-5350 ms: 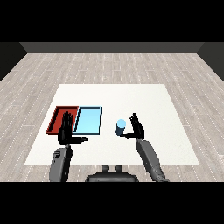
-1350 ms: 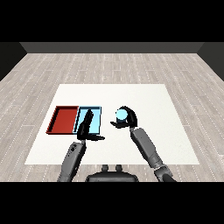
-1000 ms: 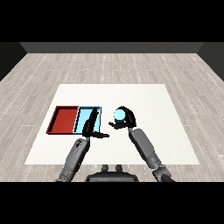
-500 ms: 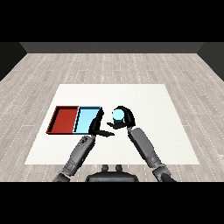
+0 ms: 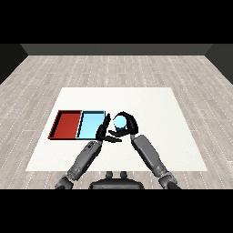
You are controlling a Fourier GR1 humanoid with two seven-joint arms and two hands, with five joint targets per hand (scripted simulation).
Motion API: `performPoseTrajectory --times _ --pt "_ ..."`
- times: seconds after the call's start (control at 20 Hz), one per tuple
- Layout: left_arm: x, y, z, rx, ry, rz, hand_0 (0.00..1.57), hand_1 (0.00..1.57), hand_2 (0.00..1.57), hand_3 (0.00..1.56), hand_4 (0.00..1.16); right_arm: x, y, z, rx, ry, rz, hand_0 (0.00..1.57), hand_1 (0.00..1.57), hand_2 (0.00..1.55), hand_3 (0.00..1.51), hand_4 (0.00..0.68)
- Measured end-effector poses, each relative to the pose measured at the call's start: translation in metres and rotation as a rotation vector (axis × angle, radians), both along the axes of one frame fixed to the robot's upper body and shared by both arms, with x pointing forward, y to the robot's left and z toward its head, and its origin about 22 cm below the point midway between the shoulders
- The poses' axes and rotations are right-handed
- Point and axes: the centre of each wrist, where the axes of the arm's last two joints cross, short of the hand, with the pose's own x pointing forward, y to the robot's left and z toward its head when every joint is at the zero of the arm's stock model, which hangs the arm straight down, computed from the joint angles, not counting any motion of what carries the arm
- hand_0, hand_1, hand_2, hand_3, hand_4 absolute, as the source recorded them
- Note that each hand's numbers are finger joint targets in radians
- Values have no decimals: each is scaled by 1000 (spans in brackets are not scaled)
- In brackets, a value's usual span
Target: Pick the blue can and put it in the blue box
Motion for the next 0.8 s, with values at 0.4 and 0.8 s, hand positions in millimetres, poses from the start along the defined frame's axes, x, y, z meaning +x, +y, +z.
performPoseTrajectory --times 0.4,0.8 --pt "-6 -18 3 -14 4 -24 0 0 0 0 0 -1 8 -1 -26 -11 19 1416 1416 1430 1390 653" --pt "-6 -18 -2 -3 1 -32 0 0 0 0 0 -4 17 -3 -40 -8 45 1402 1402 1438 1385 612"
